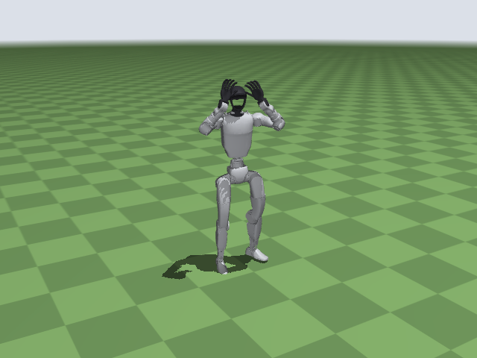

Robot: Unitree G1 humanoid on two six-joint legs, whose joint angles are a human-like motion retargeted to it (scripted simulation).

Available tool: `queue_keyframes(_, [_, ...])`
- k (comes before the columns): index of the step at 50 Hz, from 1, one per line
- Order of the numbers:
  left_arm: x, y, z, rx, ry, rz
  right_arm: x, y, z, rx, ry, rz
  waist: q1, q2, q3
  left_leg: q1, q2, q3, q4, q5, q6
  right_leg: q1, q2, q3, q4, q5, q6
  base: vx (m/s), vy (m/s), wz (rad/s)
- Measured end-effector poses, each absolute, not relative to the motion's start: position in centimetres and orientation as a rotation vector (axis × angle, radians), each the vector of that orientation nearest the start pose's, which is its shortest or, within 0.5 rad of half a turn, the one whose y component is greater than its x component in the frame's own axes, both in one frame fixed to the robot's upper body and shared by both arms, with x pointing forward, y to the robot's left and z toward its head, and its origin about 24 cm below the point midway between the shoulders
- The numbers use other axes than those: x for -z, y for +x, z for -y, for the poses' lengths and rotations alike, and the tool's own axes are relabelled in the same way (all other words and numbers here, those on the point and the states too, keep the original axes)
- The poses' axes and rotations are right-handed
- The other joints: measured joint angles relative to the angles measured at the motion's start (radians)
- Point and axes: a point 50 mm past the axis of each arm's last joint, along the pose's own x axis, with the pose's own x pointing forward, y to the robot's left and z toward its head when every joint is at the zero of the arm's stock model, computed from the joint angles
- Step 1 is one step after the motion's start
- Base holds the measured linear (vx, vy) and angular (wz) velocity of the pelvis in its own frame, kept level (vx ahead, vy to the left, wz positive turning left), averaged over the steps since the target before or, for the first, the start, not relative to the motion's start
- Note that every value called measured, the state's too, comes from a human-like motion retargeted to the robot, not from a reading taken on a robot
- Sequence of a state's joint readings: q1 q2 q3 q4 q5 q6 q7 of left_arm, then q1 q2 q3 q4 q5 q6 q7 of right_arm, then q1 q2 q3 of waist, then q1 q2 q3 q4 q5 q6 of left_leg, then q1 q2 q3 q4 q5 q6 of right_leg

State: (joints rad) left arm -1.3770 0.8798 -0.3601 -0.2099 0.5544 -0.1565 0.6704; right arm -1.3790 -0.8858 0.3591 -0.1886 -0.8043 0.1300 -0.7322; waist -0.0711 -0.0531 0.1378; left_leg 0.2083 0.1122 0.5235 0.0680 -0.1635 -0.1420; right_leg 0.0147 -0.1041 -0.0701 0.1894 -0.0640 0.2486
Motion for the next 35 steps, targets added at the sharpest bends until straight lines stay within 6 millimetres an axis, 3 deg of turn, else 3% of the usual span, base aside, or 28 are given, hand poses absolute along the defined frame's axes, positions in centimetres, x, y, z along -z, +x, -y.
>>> queue_keyframes(2, [-47.2,20.1,-8.9,-0.602,0.871,2.042,-48.0,20.7,11.9,1.091,-1.056,1.922,0.018,-0.003,-0.016,-0.009,-0.003,-0.012,-0.012,0.01,-0.008,0.002,-0.002,-0.017,-0.016,0.01,0.012,-0.03,0.02,0.4])
queue_keyframes(5, [-50.2,22.9,-7.7,-0.638,0.901,1.901,-50.2,23.6,12.0,1.121,-1.087,1.782,0.021,-0.008,-0.073,-0.018,0.003,-0.037,-0.03,0.024,-0.025,0.017,0.004,-0.052,-0.047,0.022,0.013,-0.02,0.0,0.51])
queue_keyframes(7, [-51.1,24.1,-7.1,-0.622,0.913,1.834,-50.7,24.6,12.1,1.118,-1.097,1.729,0.023,-0.014,-0.085,-0.026,-0.001,-0.059,-0.04,0.031,-0.027,0.025,-0.001,-0.075,-0.062,0.026,0.013,-0.03,0.04,0.59])
queue_keyframes(10, [-50.9,24.3,-6.5,-0.594,0.899,1.837,-50.2,24.2,12.3,1.106,-1.066,1.769,0.033,-0.02,-0.074,-0.037,-0.015,-0.094,-0.043,0.032,-0.021,0.035,-0.019,-0.105,-0.068,0.024,0.011,-0.04,0.08,0.57])
queue_keyframes(12, [-49.5,23.1,-6.7,-0.564,0.841,1.929,-48.5,22.8,12.5,1.073,-1.031,1.852,0.044,-0.025,-0.045,-0.042,-0.017,-0.112,-0.036,0.03,-0.017,0.037,-0.025,-0.118,-0.056,0.016,0.001,-0.05,0.05,0.41])
queue_keyframes(15, [-45.4,20.3,-8.1,-0.498,0.737,2.077,-44.4,20.3,12.6,0.926,-0.996,1.955,0.069,-0.044,0.021,-0.048,-0.022,-0.126,-0.026,0.026,-0.008,0.028,-0.035,-0.124,-0.027,0.003,-0.016,-0.07,0.04,0.18])
queue_keyframes(18, [-40.2,18.6,-11.7,-0.444,0.685,2.077,-39.7,18.2,11.5,0.602,-0.872,2.019,0.105,-0.07,0.051,-0.056,-0.027,-0.13,-0.02,0.022,-0.004,0.011,-0.043,-0.122,-0.001,-0.007,-0.023,-0.06,0.04,0.04])
queue_keyframes(21, [-38.1,18.4,-14.1,-0.473,0.675,1.995,-38.7,16.9,10.0,0.461,-0.842,2.082,0.164,-0.097,0.054,-0.072,-0.03,-0.137,-0.017,0.024,-0.005,0.001,-0.049,-0.129,-0.001,-0.002,-0.02,-0.03,0.03,0.09])
queue_keyframes(23, [-38.7,18.9,-15.3,-0.534,0.697,1.936,-39.7,16.6,8.9,0.482,-0.889,2.127,0.199,-0.106,0.03,-0.087,-0.032,-0.152,-0.016,0.028,-0.007,0.001,-0.052,-0.146,-0.014,0.006,-0.016,-0.03,0.05,0.44])
queue_keyframes(25, [-41.3,20.2,-15.6,-0.617,0.692,1.888,-42.5,17.2,7.3,0.611,-0.991,2.159,0.219,-0.109,0.005,-0.108,-0.034,-0.179,-0.016,0.036,-0.011,0.007,-0.055,-0.175,-0.033,0.016,-0.011,-0.03,0.06,0.77])
queue_keyframes(30, [-47.9,25.6,-12.9,-0.588,0.594,1.689,-49.5,21.6,3.6,0.837,-1.163,2.017,0.239,-0.115,-0.067,-0.145,-0.044,-0.282,-0.049,0.066,-0.037,0.04,-0.061,-0.292,-0.078,0.029,-0.004,-0.01,0.07,1.15])
queue_keyframes(32, [-48.7,27.6,-12.0,-0.532,0.571,1.586,-50.6,23.8,3.0,0.837,-1.216,1.883,0.241,-0.12,-0.076,-0.151,-0.05,-0.324,-0.074,0.082,-0.045,0.05,-0.066,-0.34,-0.079,0.026,-0.008,-0.01,0.08,1.23])
queue_keyframes(35, [-48.3,29.0,-10.5,-0.471,0.573,1.53,-50.4,25.6,3.0,0.795,-1.255,1.781,0.253,-0.123,-0.074,-0.156,-0.061,-0.38,-0.111,0.103,-0.054,0.055,-0.076,-0.4,-0.064,0.016,-0.016,0.0,0.09,1.08])
